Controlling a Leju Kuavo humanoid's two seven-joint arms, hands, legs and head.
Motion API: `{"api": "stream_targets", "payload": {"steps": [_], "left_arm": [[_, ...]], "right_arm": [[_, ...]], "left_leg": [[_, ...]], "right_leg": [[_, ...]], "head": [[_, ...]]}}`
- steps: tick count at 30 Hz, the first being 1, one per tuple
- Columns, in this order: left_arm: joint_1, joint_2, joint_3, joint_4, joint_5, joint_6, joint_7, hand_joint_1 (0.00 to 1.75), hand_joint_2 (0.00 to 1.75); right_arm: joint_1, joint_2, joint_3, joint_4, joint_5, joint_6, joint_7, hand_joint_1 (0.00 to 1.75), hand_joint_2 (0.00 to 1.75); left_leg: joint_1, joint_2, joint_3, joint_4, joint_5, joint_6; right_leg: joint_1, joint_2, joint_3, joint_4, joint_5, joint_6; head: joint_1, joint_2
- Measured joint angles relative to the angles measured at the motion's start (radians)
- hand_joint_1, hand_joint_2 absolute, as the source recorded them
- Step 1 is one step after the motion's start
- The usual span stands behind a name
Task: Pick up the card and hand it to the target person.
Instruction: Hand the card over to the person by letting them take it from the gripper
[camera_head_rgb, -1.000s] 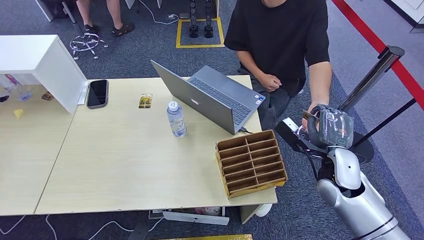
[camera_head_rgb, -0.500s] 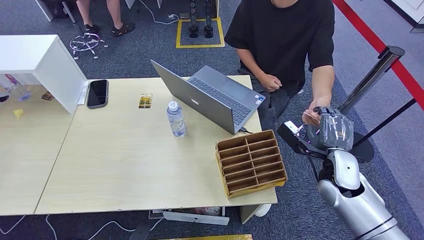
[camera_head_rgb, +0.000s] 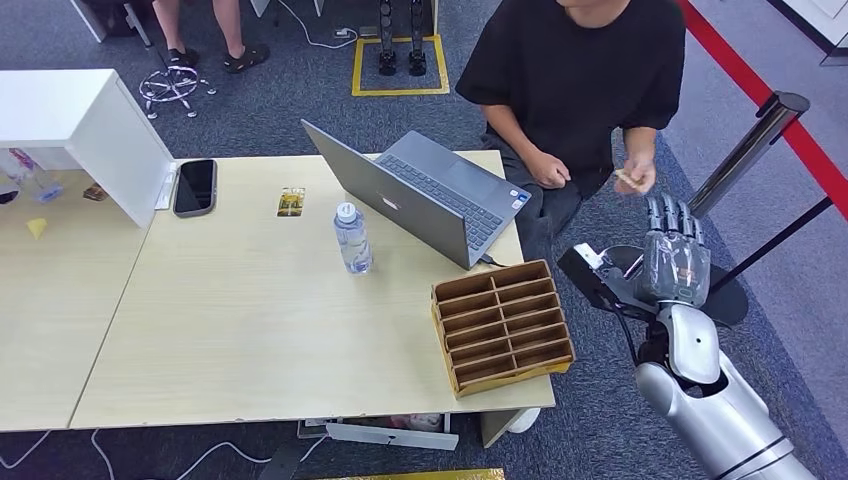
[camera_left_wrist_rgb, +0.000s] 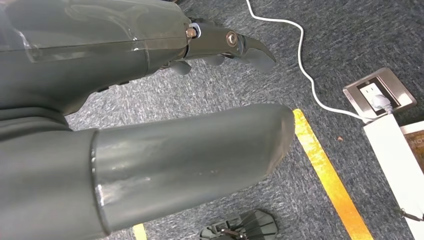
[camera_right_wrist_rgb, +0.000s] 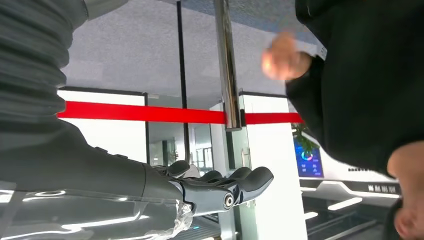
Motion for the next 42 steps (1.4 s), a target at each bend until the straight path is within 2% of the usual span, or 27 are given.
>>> {"api": "stream_targets", "payload": {"steps": [7,15,20,31,42], "left_arm": [[0.007,0.0,0.0,0.0,0.015,0.01,-0.012,0.0,0.0],[0.026,0.001,0.001,0.0,0.036,0.028,-0.03,0.0,0.0],[0.036,0.002,0.003,0.0,0.05,0.041,-0.04,0.0,0.0],[0.056,0.004,0.01,0.0,0.069,0.054,-0.052,0.0,0.0],[0.067,0.006,0.011,0.0,0.074,0.057,-0.056,0.0,0.0]], "right_arm": [[0.041,0.025,-0.001,-0.044,-0.013,-0.14,-0.03,0.0,1.75],[0.119,0.095,0.012,-0.144,0.001,-0.272,-0.087,0.0,1.75],[0.171,0.145,0.027,-0.181,-0.07,-0.345,-0.147,0.0,1.75],[0.254,0.264,0.056,-0.18,-0.419,-0.351,-0.382,0.0,1.75],[0.289,0.342,0.072,-0.127,-0.503,-0.35,-0.445,0.0,1.75]], "left_leg": [[0.0,0.0,0.0,0.0,0.0,0.0],[0.0,0.0,0.0,0.0,0.0,0.0],[0.0,0.0,0.0,0.0,0.0,0.0],[0.0,0.0,0.0,0.0,0.0,0.0],[0.0,0.0,0.0,-0.001,0.0,0.0]], "right_leg": [[0.0,0.0,0.0,0.0,0.0,0.0],[0.0,0.0,0.0,0.0,0.0,0.0],[0.0,0.0,0.0,0.0,0.0,0.0],[0.0,0.0,0.0,0.0,0.0,0.0],[0.0,0.0,0.0,0.0,0.0,0.0]], "head": [[0.0,0.0],[0.0,0.0],[0.0,0.0],[0.0,0.0],[0.0,0.0]]}}
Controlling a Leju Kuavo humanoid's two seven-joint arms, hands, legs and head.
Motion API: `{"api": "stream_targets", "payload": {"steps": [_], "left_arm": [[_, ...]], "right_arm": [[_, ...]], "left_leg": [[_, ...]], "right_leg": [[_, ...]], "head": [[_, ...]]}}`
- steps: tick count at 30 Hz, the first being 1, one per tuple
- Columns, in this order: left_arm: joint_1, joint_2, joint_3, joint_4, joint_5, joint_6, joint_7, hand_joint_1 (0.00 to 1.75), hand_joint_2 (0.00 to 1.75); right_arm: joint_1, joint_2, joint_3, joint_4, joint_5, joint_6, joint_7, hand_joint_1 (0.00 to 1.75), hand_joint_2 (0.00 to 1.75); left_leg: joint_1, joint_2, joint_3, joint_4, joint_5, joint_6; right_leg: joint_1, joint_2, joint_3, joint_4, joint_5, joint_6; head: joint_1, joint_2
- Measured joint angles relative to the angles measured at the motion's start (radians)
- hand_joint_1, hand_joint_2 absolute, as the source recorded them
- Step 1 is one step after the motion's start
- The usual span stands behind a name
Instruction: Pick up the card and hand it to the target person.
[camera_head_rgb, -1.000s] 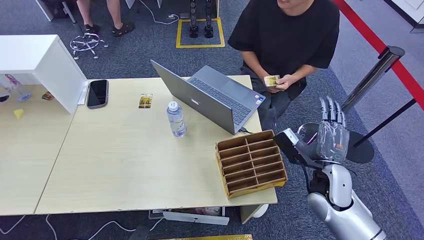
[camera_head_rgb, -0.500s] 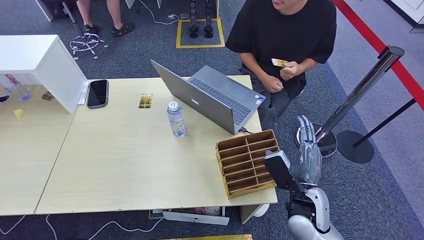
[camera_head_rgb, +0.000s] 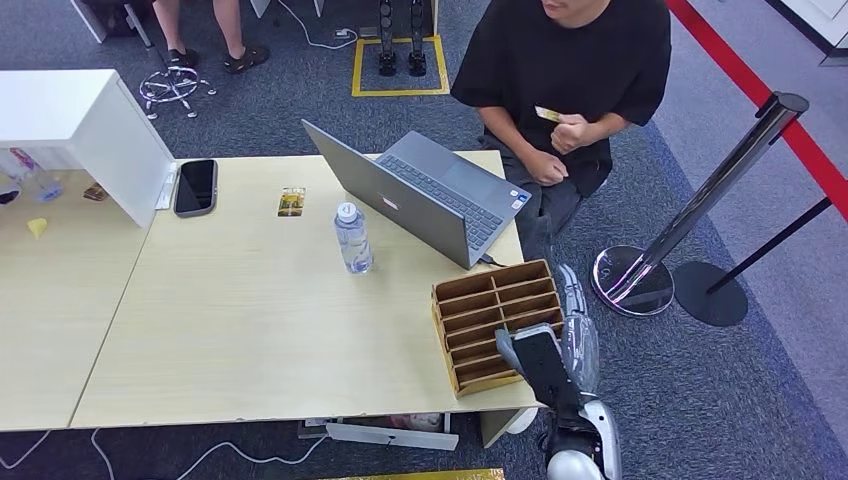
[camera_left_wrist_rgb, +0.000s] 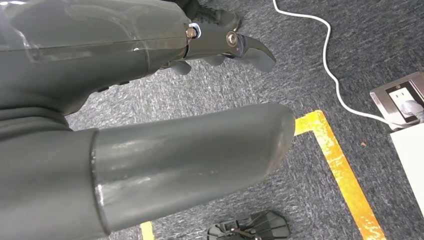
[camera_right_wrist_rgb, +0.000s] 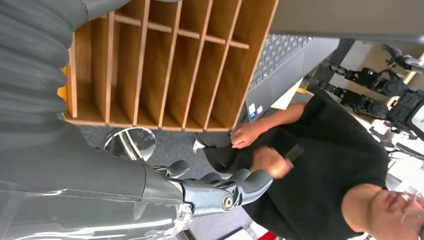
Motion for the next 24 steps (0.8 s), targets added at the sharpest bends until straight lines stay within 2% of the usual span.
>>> {"api": "stream_targets", "payload": {"steps": [24], "left_arm": [[0.004,0.004,0.0,0.0,0.015,0.003,-0.002,0.0,0.0]], "right_arm": [[0.033,0.056,-0.022,0.052,0.033,-0.001,-0.043,0.0,1.75]], "left_leg": [[0.0,0.0,0.0,0.0,0.0,0.0]], "right_leg": [[0.0,0.0,0.0,0.0,0.0,0.0]], "head": [[0.0,0.0]]}}
